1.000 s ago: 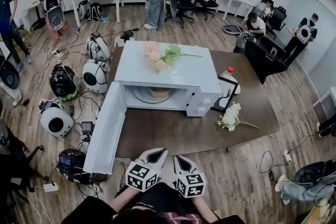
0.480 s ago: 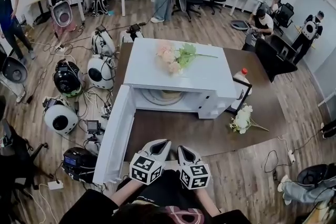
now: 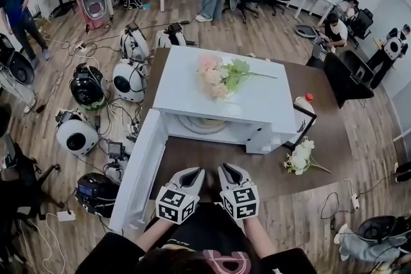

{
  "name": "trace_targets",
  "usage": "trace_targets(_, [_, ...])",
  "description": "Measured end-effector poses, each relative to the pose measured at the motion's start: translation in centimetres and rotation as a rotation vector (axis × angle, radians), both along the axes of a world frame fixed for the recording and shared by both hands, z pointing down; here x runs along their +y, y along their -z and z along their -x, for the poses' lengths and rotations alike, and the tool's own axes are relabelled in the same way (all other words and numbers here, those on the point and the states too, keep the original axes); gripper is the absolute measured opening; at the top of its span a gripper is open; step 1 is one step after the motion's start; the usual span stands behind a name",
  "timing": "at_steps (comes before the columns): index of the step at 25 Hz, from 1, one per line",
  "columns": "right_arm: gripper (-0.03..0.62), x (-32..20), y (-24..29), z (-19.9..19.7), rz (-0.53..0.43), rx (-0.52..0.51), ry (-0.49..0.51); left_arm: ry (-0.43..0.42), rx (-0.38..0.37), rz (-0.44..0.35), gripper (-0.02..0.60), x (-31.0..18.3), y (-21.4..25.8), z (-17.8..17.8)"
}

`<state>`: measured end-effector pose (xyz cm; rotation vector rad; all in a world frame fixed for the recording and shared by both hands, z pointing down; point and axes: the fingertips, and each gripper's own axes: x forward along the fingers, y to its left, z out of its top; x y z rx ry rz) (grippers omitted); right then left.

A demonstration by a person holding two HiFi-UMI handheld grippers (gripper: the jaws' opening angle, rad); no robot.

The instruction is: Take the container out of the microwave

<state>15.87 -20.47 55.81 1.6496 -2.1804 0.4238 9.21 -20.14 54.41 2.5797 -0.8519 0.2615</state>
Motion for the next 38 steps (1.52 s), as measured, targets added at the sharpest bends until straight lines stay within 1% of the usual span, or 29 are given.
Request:
trace_targets(2, [0.054,-1.4,0.6,0.0,-0.005,0.031,0.037,0.019,-0.002,0.007,0.009,-0.5,0.1,0.1])
trace_targets(5, [0.083,-3.3,1.4,0.0,-0.009,0.063,0.085,0.035,-0.012,0.011,0.009,-1.0,0.1,0.1])
trace_targets(10, [0.103,-5.9,2.6,-0.4,-0.047,0.116,0.127,0.07,-0.028,0.011,0.009,-2.0,0.0,0.7])
trace_targets(14, [0.124,-7.6,2.8,-0.2,-0.041,0.179,0.172,0.101,-0.034,0.01,0.009,-2.5,-0.1,1.3])
trace_targets(23, [0.13,-11.3,2.9,0.3,-0.044,0.369,0.274,0.144,-0.047,0.004,0.008,-3.2,0.0,2.1])
trace_targets(26, [0.135,-12.2,2.5,0.2,-0.036,0.405,0.296,0.163,-0.048,0.002,0.009,-3.3,0.1,2.6])
trace_targets(31, [0.137,-13.7,1.6,0.4,-0.043,0.506,0.343,0.193,-0.055,0.003,0.009,-3.7,-0.1,3.3])
trace_targets(38, [0.137,-15.3,0.3,1.0,-0.032,0.61,0.402,0.225,-0.064,0.005,0.009,-4.0,-0.2,4.1])
